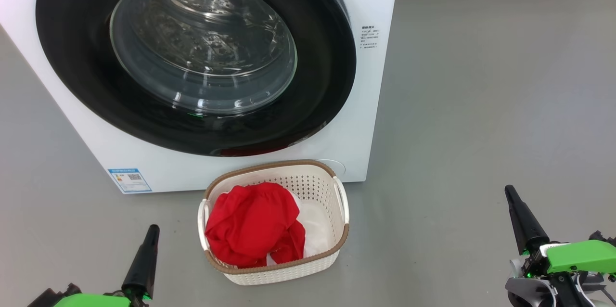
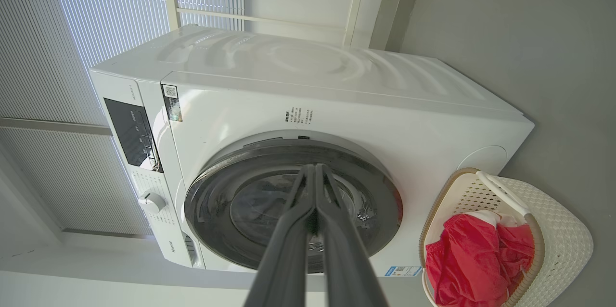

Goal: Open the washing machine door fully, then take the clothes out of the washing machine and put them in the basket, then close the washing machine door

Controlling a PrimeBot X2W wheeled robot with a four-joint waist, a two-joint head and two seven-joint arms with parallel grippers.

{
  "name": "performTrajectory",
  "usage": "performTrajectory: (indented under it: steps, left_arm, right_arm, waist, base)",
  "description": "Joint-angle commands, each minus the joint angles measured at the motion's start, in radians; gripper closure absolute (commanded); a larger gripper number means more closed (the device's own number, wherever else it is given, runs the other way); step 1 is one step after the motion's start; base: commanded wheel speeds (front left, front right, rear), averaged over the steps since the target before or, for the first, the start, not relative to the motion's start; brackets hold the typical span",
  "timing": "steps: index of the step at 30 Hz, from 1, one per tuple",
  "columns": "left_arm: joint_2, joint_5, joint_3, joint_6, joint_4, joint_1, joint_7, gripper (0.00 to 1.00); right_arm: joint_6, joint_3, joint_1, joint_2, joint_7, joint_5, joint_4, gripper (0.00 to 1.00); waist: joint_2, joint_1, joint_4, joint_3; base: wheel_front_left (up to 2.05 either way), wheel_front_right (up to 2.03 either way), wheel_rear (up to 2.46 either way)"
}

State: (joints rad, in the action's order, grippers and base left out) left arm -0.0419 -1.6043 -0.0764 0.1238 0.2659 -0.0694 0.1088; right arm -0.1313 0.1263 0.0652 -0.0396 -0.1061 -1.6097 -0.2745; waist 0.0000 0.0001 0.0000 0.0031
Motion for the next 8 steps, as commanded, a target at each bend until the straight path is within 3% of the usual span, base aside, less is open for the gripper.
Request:
performTrajectory:
  steps: [1, 8]
  left_arm:
    - [-0.009, -0.005, -0.037, 0.007, -0.021, -0.039, 0.004, 1.0]
    - [-0.009, -0.004, -0.037, 0.007, -0.021, -0.039, 0.004, 1.0]
  right_arm:
    - [0.001, -0.014, 0.043, -0.012, -0.006, 0.0, 0.03, 1.0]
    - [0.001, -0.014, 0.043, -0.012, -0.006, 0.0, 0.03, 1.0]
  waist:
    - [0.0, -0.0001, 0.0, 0.0]
    - [0.0, -0.0001, 0.0, 0.0]
  base:
    - [0.0, 0.0, 0.0]
    - [0.0, 0.0, 0.0]
